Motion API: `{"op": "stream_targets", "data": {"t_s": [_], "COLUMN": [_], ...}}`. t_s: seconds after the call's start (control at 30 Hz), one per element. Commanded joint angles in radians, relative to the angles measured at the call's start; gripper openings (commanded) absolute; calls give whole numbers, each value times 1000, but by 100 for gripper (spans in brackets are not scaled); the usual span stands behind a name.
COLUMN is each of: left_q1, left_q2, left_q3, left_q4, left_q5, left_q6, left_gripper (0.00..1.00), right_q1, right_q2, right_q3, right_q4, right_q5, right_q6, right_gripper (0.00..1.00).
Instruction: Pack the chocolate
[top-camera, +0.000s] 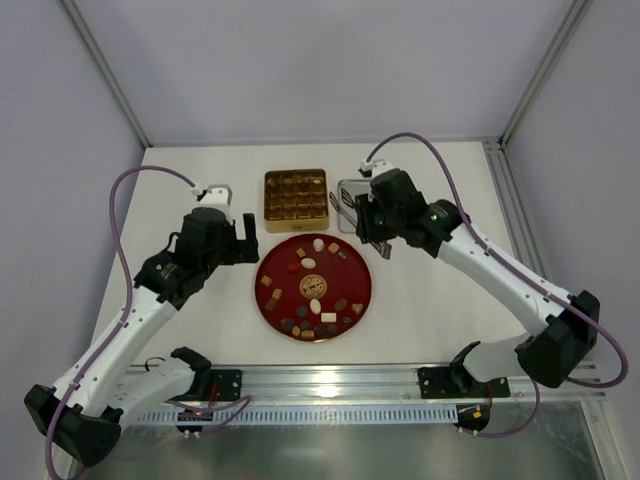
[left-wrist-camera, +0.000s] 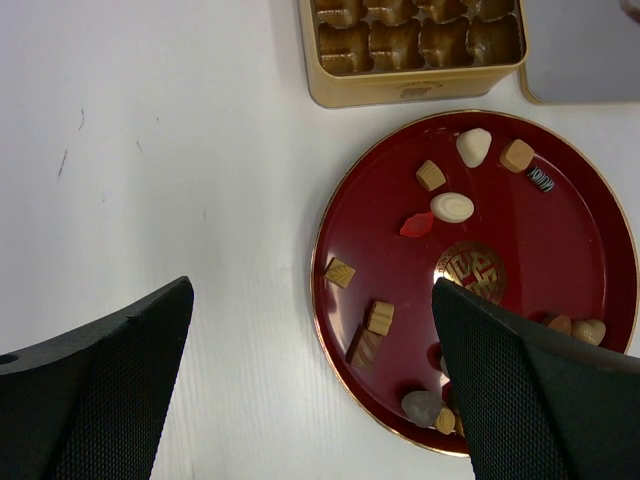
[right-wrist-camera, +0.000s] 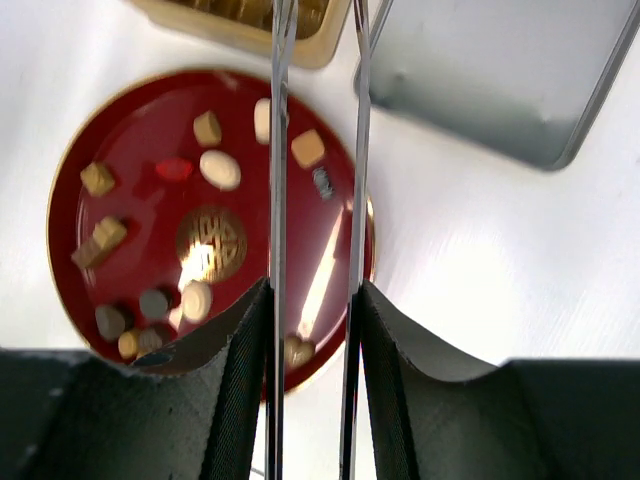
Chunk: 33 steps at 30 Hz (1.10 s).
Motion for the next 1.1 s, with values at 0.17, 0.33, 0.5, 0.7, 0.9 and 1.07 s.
{"op": "stream_targets", "data": {"t_s": [0.17,0.33,0.5,0.7,0.9,1.07], "left_q1": [3,3,3,3,1,3], "left_q2": [-8,-9,-13,-14,-13,-9], "left_q3": [3,1,0,-2,-2,0], "left_q4": [27,27,25,24,23,25], "left_q5": [5,3,2,-1,-1,-3], "left_q6": [4,2,2,2,5,4], "left_gripper": [100,100,100,100,100,100], "right_q1": [138,149,151,151,151,151], "right_q2": [-186,-181,-135,-79,-48,-29], "right_q3": [-229,-280,-282,-280,-277,-266], "right_q4": [-70,-65,-42,-19,-7,-4], "right_q5": [28,16,7,14,34,34], "right_q6": [84,86,68,54,51,43], "right_gripper": [41,41,41,40,40,40]}}
